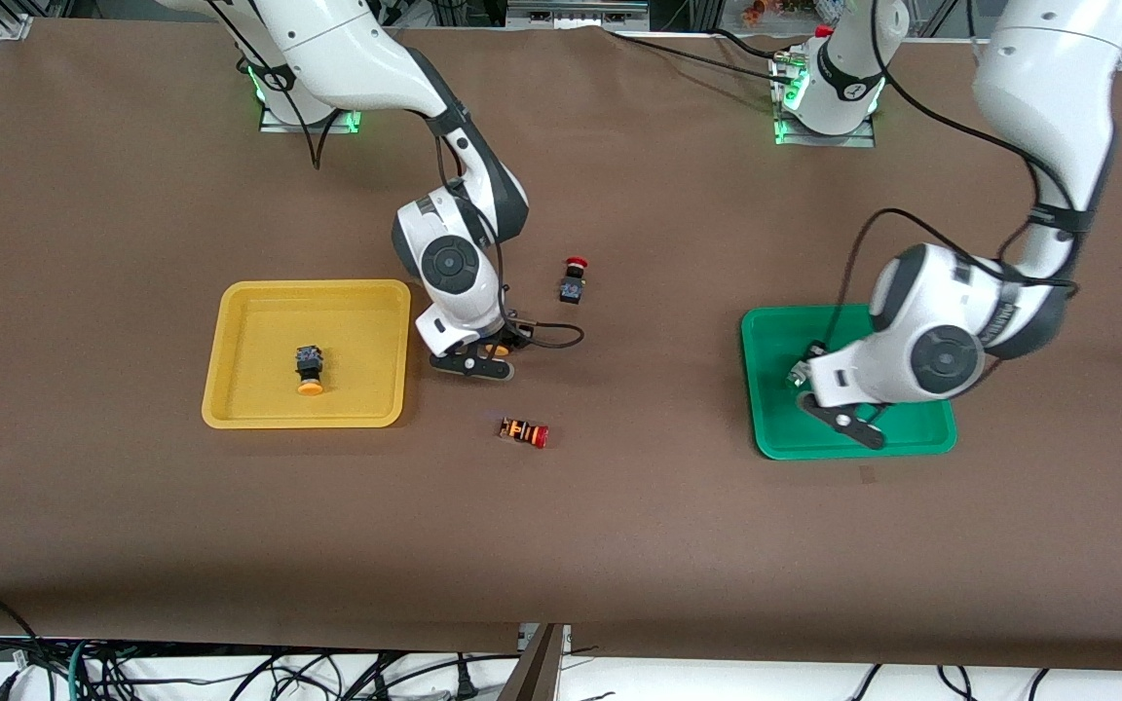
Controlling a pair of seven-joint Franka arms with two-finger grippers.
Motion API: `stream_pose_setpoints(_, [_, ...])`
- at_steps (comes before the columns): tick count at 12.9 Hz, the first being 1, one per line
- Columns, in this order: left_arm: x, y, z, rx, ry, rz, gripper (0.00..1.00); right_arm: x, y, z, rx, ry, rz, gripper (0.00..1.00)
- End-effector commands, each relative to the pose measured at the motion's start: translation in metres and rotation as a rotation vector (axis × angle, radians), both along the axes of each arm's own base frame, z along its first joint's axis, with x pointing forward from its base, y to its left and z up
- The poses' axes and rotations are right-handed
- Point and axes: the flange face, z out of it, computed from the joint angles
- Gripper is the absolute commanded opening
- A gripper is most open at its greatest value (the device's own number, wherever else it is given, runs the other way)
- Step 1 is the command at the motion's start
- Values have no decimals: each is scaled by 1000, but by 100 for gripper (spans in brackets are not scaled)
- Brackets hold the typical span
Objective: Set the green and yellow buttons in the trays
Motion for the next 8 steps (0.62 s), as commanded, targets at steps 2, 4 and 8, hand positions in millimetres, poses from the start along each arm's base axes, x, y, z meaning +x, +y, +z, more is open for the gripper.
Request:
stream_pose_setpoints(2, [0, -6, -30, 3, 8, -54, 48, 34, -85, 45, -60, 58, 162, 12])
stream_pose_setpoints(4, [3, -4, -19, 9, -1, -49, 100, 47, -135, 45, -85, 67, 240, 15])
stream_pose_setpoints(8, [18, -9, 59, 12, -125, -37, 100, 31, -196, 14, -93, 39, 284, 25])
